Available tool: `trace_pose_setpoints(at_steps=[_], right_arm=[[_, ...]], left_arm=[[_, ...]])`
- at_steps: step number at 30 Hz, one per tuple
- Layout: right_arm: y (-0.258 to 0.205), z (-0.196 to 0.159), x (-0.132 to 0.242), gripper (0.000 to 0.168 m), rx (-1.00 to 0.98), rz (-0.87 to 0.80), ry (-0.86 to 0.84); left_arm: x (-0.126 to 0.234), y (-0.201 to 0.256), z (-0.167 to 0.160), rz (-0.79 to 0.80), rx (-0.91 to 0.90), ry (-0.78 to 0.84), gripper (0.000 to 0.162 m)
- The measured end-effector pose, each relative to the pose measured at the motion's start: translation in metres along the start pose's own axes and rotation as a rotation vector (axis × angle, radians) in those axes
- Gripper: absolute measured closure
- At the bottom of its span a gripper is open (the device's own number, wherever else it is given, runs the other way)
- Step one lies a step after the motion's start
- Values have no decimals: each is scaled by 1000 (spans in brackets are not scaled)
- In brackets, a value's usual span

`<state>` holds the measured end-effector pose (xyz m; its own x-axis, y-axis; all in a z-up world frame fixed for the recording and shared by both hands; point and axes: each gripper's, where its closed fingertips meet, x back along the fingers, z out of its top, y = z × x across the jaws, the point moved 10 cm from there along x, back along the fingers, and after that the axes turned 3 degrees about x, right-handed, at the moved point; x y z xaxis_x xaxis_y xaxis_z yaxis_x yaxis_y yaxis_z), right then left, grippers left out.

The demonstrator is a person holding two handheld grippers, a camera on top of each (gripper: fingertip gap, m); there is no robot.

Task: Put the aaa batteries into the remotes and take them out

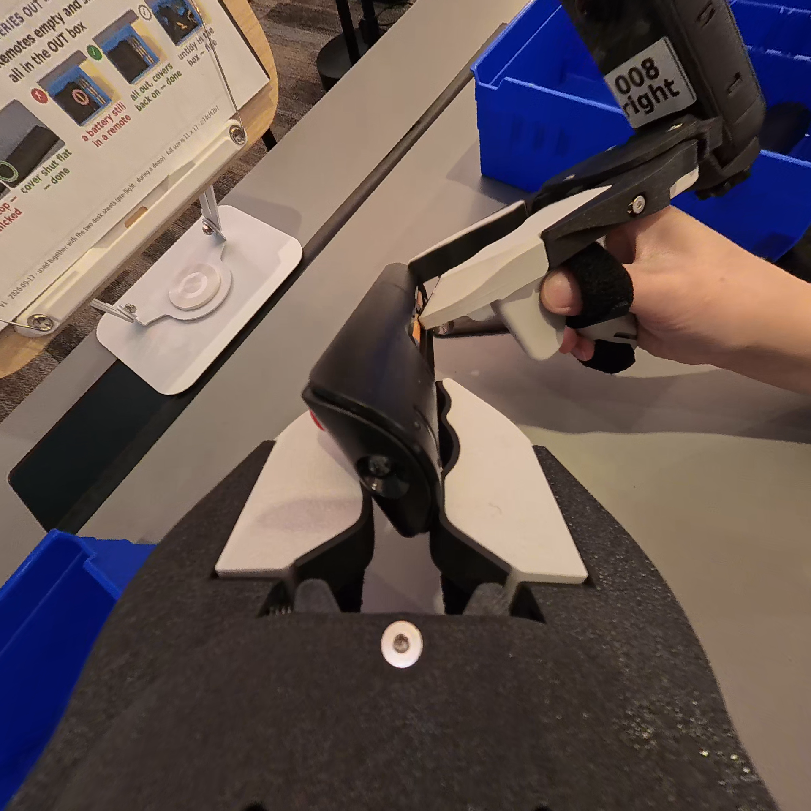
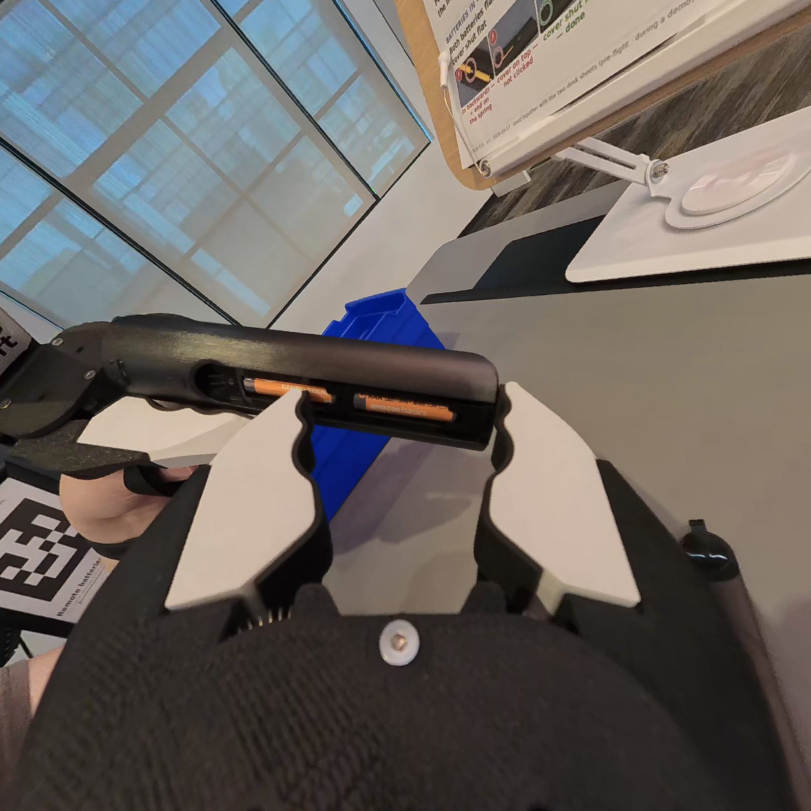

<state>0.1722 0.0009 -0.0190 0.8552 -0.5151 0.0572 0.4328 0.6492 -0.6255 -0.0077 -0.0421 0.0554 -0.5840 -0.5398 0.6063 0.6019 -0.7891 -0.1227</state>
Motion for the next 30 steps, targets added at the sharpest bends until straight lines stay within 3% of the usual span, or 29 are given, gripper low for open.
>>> trace_pose_setpoints(at_steps=[13, 19, 30], right_arm=[[-2, 10, 6, 90, 74, -5, -9], [-8, 15, 8, 82, 123, -23, -30], [-9, 22, 13, 87, 138, -41, -68]], left_arm=[[1, 2, 2, 0, -4, 22, 136], [0, 5, 3, 12, -16, 28, 136], [0, 7, 4, 11, -17, 33, 136]])
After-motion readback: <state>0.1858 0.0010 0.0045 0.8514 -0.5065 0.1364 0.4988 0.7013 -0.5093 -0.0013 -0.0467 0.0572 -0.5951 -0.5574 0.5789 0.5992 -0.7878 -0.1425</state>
